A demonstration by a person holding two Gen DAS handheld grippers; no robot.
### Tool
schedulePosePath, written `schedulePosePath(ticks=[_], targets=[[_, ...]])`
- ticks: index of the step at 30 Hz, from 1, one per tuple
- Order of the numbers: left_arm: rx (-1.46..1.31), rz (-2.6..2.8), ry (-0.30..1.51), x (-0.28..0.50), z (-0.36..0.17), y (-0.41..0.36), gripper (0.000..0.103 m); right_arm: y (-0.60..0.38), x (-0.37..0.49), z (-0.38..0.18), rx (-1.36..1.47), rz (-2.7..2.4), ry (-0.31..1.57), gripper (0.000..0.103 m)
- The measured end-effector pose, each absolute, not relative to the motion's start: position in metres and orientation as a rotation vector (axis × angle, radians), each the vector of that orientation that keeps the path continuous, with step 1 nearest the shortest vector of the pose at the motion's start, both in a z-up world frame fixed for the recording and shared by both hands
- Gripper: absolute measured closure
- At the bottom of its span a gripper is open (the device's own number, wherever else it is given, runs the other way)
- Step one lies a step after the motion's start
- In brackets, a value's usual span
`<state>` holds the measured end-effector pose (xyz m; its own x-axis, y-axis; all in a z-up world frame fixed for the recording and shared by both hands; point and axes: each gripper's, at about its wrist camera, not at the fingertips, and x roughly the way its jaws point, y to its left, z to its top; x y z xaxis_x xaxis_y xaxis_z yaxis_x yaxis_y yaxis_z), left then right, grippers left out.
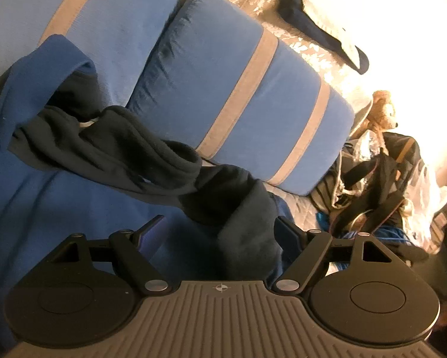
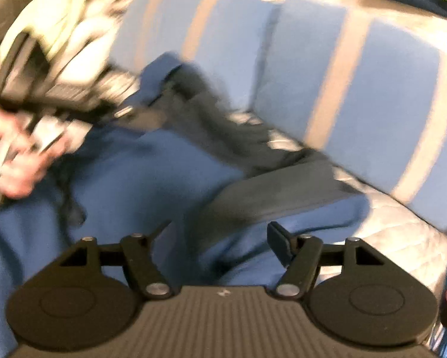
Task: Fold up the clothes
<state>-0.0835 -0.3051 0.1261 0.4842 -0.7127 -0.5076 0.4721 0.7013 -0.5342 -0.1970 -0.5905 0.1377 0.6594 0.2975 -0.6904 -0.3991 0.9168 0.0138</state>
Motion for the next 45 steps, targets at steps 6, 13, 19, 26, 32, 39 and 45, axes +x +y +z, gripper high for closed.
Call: schedulePosePath(ticks=[6, 13, 19, 26, 32, 39, 45], targets=[[-0.349, -0.747, 0.799, -0.082, 0.123, -0.307, 0.025, -0.668, -0.162, 0.133, 0.137, 0.219, 0.724, 0.026], [-0.349, -0.749, 0.81, -0.081, 0.121, -0.307, 0.025, -0.738, -0.122, 0.084, 0.528, 0.064, 0.694, 0.039], [-0.35, -0.756, 0.823, -0.08, 0.119, -0.308, 0.025, -0.771, -0.109, 0.029, 0.892, -0.007, 0.639, 0.045], [-0.342, -0.763, 0.833, -0.079, 0.117, -0.311, 0.025, -0.797, -0.104, -0.028, 1.252, -0.115, 0.58, 0.051], [-0.332, -0.765, 0.842, -0.078, 0.116, -0.313, 0.025, -0.792, -0.096, -0.053, 1.396, -0.082, 0.55, 0.058], [-0.331, -0.766, 0.854, -0.078, 0.113, -0.315, 0.024, -0.773, -0.097, -0.025, 1.202, -0.006, 0.495, 0.088], [-0.327, -0.766, 0.857, -0.078, 0.113, -0.316, 0.025, -0.757, -0.105, 0.02, 0.932, -0.015, 0.454, 0.092]])
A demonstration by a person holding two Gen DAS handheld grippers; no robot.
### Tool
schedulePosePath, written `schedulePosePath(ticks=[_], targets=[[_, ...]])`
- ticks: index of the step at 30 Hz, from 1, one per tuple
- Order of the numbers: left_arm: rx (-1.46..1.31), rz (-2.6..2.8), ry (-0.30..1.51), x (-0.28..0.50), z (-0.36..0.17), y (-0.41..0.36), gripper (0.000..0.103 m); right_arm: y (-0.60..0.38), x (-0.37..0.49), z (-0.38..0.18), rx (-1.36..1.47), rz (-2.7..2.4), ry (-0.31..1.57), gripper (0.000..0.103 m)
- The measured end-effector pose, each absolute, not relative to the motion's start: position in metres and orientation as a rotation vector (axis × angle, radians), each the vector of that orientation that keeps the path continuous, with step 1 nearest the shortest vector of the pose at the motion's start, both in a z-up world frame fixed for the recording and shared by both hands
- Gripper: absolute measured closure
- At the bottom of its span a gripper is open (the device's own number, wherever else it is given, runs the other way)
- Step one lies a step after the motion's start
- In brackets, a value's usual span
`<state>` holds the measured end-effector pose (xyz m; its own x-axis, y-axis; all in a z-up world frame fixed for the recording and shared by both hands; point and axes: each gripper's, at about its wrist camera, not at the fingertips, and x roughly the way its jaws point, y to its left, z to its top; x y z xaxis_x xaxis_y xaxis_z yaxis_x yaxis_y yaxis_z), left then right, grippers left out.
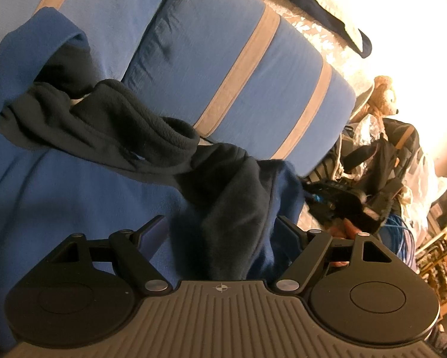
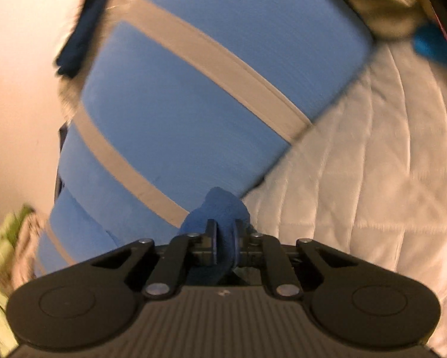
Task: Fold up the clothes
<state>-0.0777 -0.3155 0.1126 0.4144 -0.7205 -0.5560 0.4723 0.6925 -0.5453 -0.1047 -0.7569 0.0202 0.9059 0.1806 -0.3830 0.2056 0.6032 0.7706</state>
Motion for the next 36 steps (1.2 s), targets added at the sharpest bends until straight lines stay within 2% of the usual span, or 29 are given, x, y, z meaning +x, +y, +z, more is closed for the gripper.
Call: schedulePosePath(ticks=[18, 23, 29, 36], targets=[[-0.364, -0.796, 0.814, -0.08, 0.114, -0.31, 0.024, -0.791, -0.15, 0.1, 0.662, -0.236, 0.406, 0.096], [-0.407, -0.802, 0.782, -0.082, 0.119, -0.306, 0.025, -0.835, -0.198, 0.139, 0.561, -0.4, 0.357, 0.097], [-0.417, -0.785, 0.774, -0.083, 0.122, -0.305, 0.025, -0.889, -0.312, 0.178, 0.399, -0.715, 0.249, 0.097], [-0.404, -0.788, 0.77, -0.083, 0.12, -0.307, 0.025, -0.915, -0.388, 0.103, 0.452, -0.975, 0.349, 0.097]])
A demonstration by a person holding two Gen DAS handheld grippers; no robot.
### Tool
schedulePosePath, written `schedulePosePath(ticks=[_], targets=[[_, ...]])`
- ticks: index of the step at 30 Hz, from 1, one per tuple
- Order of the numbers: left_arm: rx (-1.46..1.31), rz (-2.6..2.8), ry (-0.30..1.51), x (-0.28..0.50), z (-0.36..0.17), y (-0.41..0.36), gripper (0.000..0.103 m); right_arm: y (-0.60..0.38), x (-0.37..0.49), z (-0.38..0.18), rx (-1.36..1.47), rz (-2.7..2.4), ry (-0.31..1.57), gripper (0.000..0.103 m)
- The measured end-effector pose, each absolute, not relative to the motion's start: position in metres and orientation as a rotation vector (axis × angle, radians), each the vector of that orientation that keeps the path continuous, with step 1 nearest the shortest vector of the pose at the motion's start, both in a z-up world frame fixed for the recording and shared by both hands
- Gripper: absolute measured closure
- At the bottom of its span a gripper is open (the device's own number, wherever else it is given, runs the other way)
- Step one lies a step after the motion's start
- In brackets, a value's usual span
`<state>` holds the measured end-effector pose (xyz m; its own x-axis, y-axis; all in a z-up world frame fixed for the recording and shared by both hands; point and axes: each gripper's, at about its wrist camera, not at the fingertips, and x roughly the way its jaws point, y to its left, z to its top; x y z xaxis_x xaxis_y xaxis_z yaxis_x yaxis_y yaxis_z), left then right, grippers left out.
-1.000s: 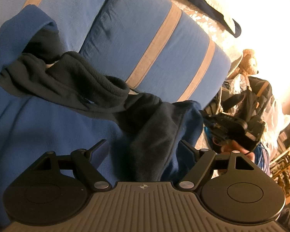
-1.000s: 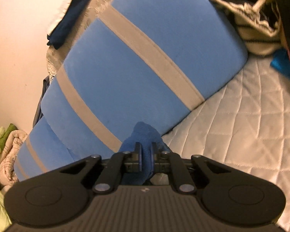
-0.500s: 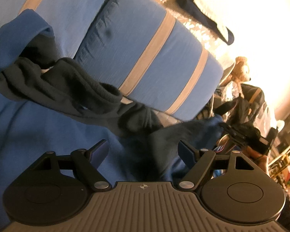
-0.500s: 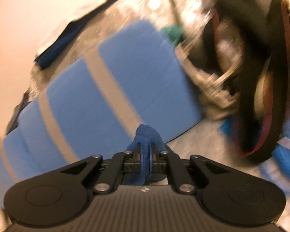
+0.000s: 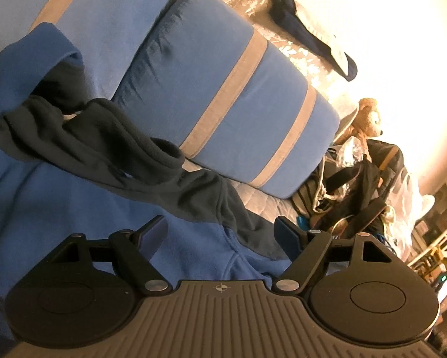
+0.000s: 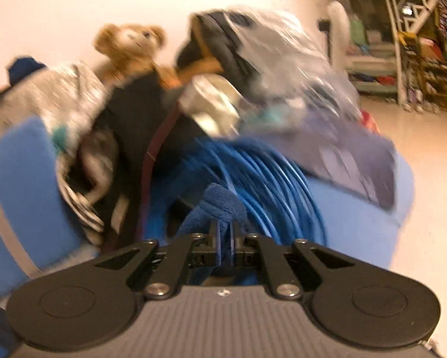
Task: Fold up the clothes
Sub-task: 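Pull the held sleeve cuff with the right gripper toward the blue cable coil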
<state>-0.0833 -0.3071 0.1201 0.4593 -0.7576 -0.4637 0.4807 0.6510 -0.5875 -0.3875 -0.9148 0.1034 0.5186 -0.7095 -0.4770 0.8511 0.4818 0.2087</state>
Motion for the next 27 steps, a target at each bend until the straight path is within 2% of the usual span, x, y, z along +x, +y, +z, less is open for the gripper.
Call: schedulePosePath(ticks=[12, 13, 14, 17, 22, 27], targets=[[-0.404, -0.742, 0.789, -0.08, 0.116, -0.303, 0.025, -0.919, -0.407, 0.065, 0.556, -1.044, 0.41, 0.096], [-0.404, -0.74, 0.792, -0.08, 0.116, -0.303, 0.025, -0.92, -0.405, 0.065, 0.549, -1.044, 0.423, 0.087], [-0.404, -0.74, 0.793, -0.08, 0.116, -0.303, 0.025, -0.919, -0.403, 0.065, 0.545, -1.05, 0.438, 0.068], [-0.406, -0.738, 0.792, -0.08, 0.116, -0.303, 0.025, -0.921, -0.409, 0.066, 0.606, -1.043, 0.438, 0.048], [-0.405, -0.736, 0.795, -0.08, 0.115, -0.303, 0.025, -0.922, -0.426, 0.066, 0.707, -1.03, 0.393, 0.033], [-0.404, -0.733, 0.796, -0.08, 0.115, -0.304, 0.025, -0.924, -0.434, 0.071, 0.727, -0.973, 0.318, 0.033]])
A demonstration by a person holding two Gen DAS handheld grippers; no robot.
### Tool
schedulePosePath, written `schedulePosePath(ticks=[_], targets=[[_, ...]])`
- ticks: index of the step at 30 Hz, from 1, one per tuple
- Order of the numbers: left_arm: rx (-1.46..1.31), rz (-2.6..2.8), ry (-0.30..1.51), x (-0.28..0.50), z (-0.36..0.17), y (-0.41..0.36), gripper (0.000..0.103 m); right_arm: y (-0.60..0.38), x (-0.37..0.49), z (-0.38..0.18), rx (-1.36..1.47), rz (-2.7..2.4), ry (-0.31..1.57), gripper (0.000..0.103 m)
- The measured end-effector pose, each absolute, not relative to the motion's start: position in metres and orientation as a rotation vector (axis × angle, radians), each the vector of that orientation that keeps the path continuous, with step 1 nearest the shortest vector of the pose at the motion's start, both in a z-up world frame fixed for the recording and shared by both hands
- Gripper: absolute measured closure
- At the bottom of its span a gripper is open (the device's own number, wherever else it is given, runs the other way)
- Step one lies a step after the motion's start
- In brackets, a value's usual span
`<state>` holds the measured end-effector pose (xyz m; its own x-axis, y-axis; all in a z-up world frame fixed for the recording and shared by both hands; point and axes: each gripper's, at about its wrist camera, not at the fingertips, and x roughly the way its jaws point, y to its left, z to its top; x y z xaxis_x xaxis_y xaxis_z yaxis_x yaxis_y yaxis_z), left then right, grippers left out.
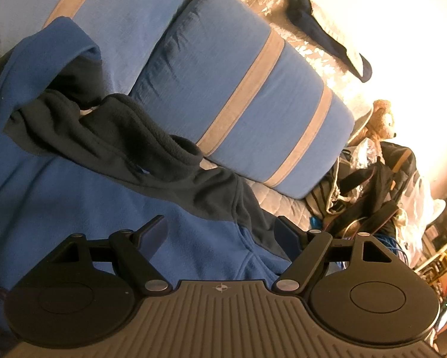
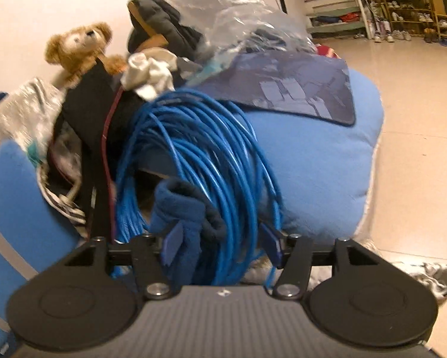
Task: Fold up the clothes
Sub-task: 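Pull the held sleeve cuff with the right gripper toward the blue cable coil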
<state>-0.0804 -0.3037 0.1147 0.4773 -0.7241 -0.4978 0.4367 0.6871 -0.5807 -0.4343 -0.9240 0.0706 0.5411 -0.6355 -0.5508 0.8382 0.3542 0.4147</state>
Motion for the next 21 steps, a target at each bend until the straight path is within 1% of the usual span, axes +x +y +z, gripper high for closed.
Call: schedulePosePath(ticks=[6, 10, 13, 15, 17, 19, 21], targets=[[-0.402, -0.73, 0.802, -0.079, 0.114, -0.304, 0.025, -0.936, -0.435, 0.071, 0.749, -0.903, 0.277, 0.033], [-0.395, -0.73, 0.809, -0.079, 0.113, -0.305, 0.025, -0.939, -0.427, 0.069, 0.71, -0.857, 0.283, 0.036], [-0.391, -0.728, 0.812, -0.078, 0.112, -0.305, 0.025, -0.938, -0.422, 0.07, 0.706, -0.803, 0.274, 0.044], [-0.389, -0.726, 0.813, -0.078, 0.112, -0.305, 0.025, -0.938, -0.417, 0.072, 0.701, -0.773, 0.27, 0.045], [-0.389, -0.726, 0.814, -0.078, 0.112, -0.306, 0.025, -0.938, -0.412, 0.074, 0.697, -0.75, 0.263, 0.05], [-0.388, -0.726, 0.815, -0.078, 0.112, -0.306, 0.025, -0.94, -0.409, 0.074, 0.703, -0.721, 0.255, 0.05], [-0.388, -0.726, 0.816, -0.078, 0.112, -0.306, 0.025, -0.941, -0.408, 0.073, 0.716, -0.703, 0.247, 0.053]])
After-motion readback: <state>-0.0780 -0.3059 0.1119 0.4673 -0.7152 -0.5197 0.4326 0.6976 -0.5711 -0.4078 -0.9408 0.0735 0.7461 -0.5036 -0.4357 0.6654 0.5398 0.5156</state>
